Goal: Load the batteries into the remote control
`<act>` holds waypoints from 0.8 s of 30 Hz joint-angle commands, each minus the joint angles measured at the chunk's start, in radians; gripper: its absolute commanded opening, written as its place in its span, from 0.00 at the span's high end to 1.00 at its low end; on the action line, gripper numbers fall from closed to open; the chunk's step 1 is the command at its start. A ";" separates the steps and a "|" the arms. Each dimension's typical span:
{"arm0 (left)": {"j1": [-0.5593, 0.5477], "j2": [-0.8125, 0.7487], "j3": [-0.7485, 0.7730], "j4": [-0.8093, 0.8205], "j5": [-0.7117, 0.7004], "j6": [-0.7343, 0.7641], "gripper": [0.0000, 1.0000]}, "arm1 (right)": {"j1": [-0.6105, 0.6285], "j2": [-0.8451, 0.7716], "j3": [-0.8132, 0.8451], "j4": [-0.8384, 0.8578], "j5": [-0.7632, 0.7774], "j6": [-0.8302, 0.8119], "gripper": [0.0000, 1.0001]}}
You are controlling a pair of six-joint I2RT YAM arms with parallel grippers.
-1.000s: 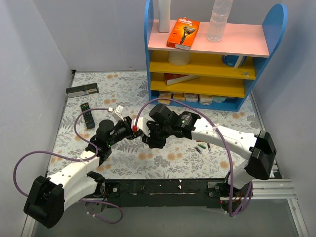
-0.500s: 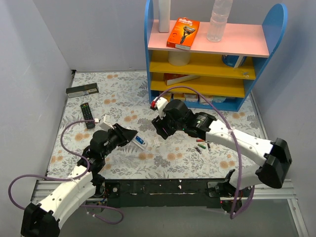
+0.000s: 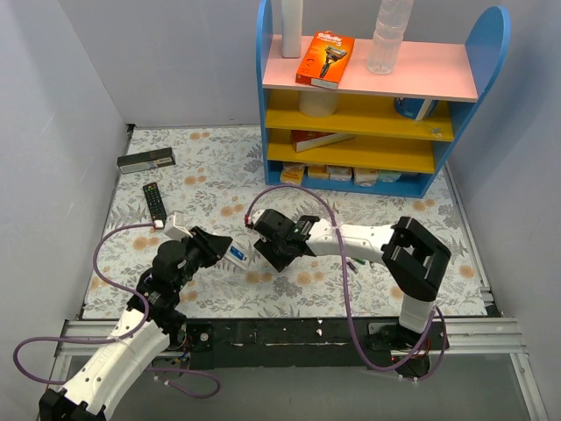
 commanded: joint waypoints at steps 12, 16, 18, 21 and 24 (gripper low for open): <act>0.003 0.015 0.012 -0.013 -0.003 0.010 1.00 | 0.019 0.098 0.032 0.033 0.082 0.009 0.61; 0.003 0.031 0.012 0.000 0.013 0.012 1.00 | 0.018 0.102 0.031 0.051 0.076 0.002 0.63; 0.003 0.038 0.012 0.004 0.021 0.010 1.00 | 0.018 0.105 0.032 0.056 0.071 0.000 0.63; 0.003 0.049 0.011 0.010 0.024 0.010 1.00 | 0.018 0.110 0.040 0.048 0.080 -0.002 0.68; 0.004 0.055 0.008 0.024 0.056 0.010 1.00 | 0.018 0.098 0.032 0.033 0.099 -0.003 0.81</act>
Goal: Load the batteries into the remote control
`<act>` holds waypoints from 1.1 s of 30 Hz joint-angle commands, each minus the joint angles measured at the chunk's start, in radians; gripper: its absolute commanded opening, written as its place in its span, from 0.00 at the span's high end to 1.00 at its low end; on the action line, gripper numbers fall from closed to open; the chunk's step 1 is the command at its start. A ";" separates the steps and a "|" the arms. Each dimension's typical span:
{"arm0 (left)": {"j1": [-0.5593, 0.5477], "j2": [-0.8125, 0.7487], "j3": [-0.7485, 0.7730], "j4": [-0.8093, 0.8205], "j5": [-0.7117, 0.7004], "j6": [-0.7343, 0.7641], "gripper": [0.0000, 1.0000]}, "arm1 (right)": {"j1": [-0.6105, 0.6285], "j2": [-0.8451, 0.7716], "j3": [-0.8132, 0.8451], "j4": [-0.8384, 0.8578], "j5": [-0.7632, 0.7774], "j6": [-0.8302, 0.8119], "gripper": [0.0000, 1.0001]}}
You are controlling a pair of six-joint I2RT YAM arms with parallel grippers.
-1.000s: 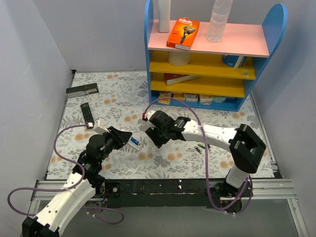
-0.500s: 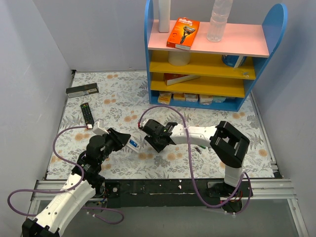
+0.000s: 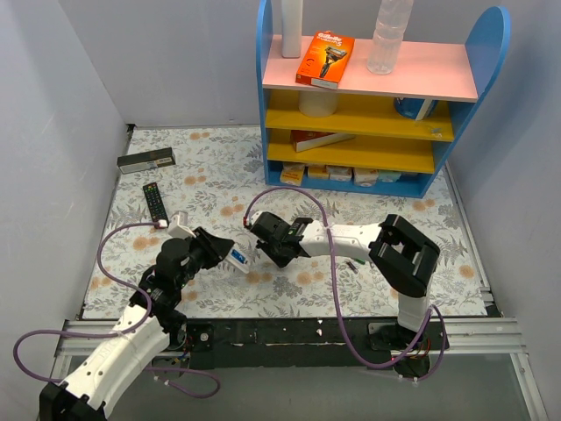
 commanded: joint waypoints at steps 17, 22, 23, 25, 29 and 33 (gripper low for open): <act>0.003 0.506 0.037 0.353 0.310 -0.022 0.97 | -0.037 -0.305 -0.129 -0.040 0.106 -0.084 0.99; 0.000 0.685 0.061 0.455 0.341 -0.056 0.96 | -0.051 -0.363 -0.146 -0.046 0.105 -0.099 0.99; 0.000 0.705 0.066 0.468 0.340 -0.065 0.95 | -0.053 -0.367 -0.148 -0.046 0.101 -0.100 0.99; -0.001 0.753 0.074 0.489 0.338 -0.073 0.92 | -0.054 -0.374 -0.149 -0.042 0.098 -0.107 0.99; -0.001 0.772 0.081 0.457 0.324 -0.071 0.79 | -0.057 -0.382 -0.151 -0.038 0.091 -0.120 0.99; -0.001 0.704 0.063 0.350 0.248 -0.073 0.51 | -0.056 -0.391 -0.146 -0.032 0.080 -0.128 0.99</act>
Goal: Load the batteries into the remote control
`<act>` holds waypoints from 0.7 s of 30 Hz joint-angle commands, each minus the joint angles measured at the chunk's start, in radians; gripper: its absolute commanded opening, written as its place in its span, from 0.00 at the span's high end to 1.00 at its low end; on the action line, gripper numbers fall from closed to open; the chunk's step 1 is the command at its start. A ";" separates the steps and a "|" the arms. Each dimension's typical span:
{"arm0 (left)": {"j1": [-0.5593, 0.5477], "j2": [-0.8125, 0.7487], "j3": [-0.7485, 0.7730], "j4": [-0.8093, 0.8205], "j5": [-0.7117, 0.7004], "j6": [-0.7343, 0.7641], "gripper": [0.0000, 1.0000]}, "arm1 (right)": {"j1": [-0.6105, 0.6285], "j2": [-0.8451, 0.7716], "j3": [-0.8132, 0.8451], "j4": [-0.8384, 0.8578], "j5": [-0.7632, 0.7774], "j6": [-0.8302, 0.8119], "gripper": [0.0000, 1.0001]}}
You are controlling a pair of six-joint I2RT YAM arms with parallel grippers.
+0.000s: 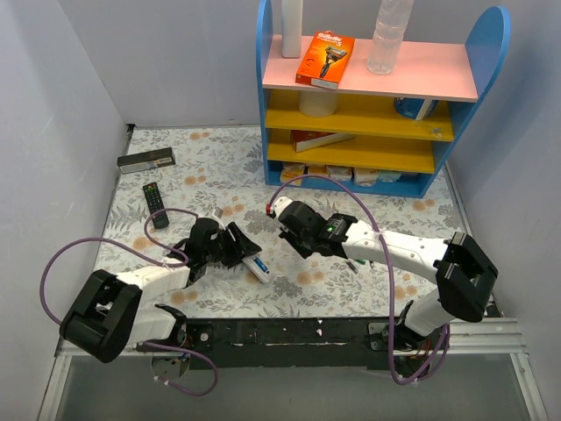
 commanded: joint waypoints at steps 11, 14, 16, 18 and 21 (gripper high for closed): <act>0.013 -0.276 0.021 -0.461 -0.354 -0.011 0.02 | -0.004 -0.027 0.041 0.013 -0.033 -0.050 0.99; 0.016 -0.332 0.040 -0.571 -0.402 -0.030 0.02 | -0.004 -0.028 0.055 0.010 -0.046 -0.062 0.99; 0.016 -0.377 0.054 -0.648 -0.442 -0.027 0.02 | -0.004 -0.036 0.057 0.025 -0.069 -0.068 0.99; 0.016 -0.409 0.081 -0.703 -0.467 -0.021 0.02 | -0.004 -0.050 0.061 0.036 -0.107 -0.099 0.99; 0.016 -0.475 0.124 -0.710 -0.459 0.018 0.02 | -0.004 -0.080 0.057 0.069 -0.212 -0.162 0.99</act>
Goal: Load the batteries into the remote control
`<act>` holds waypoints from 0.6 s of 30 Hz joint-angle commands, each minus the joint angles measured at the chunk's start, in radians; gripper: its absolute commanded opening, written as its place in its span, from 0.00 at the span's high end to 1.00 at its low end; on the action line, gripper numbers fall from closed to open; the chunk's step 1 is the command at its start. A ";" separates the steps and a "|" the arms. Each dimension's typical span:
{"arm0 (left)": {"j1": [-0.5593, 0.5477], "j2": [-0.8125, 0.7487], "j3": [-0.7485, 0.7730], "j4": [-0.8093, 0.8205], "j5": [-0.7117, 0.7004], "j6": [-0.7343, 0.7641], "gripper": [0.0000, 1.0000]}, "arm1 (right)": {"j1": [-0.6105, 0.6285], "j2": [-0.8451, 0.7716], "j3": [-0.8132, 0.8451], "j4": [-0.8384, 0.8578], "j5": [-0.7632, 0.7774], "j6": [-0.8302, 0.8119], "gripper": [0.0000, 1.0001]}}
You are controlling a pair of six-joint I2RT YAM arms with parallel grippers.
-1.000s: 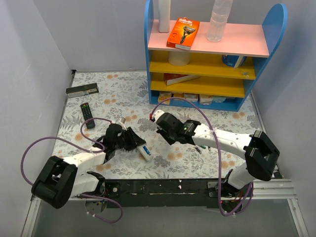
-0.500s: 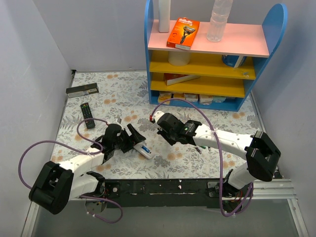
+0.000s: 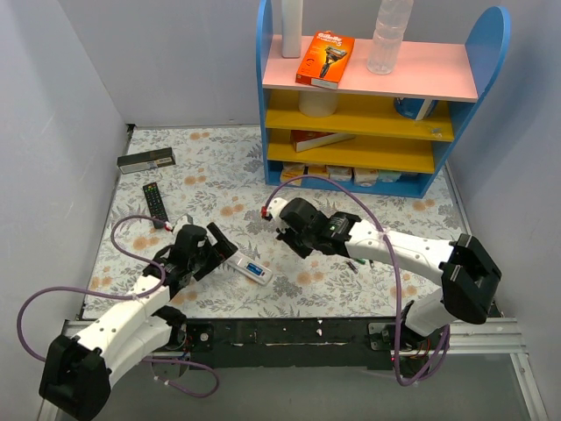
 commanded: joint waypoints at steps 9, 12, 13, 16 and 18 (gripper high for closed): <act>0.006 -0.142 0.164 0.342 0.348 0.197 0.04 | -0.002 -0.187 0.025 0.170 -0.478 -0.312 0.99; 0.006 -0.038 0.218 0.401 0.492 0.205 0.06 | 0.001 -0.197 0.048 0.159 -0.560 -0.355 0.99; 0.007 -0.010 0.256 0.402 0.518 0.206 0.07 | 0.001 -0.197 0.054 0.151 -0.576 -0.372 0.99; 0.006 0.064 0.315 0.435 0.612 0.217 0.09 | 0.009 -0.188 0.082 0.124 -0.614 -0.391 0.99; 0.006 0.099 0.344 0.438 0.672 0.226 0.12 | 0.015 -0.178 0.099 0.110 -0.618 -0.397 0.99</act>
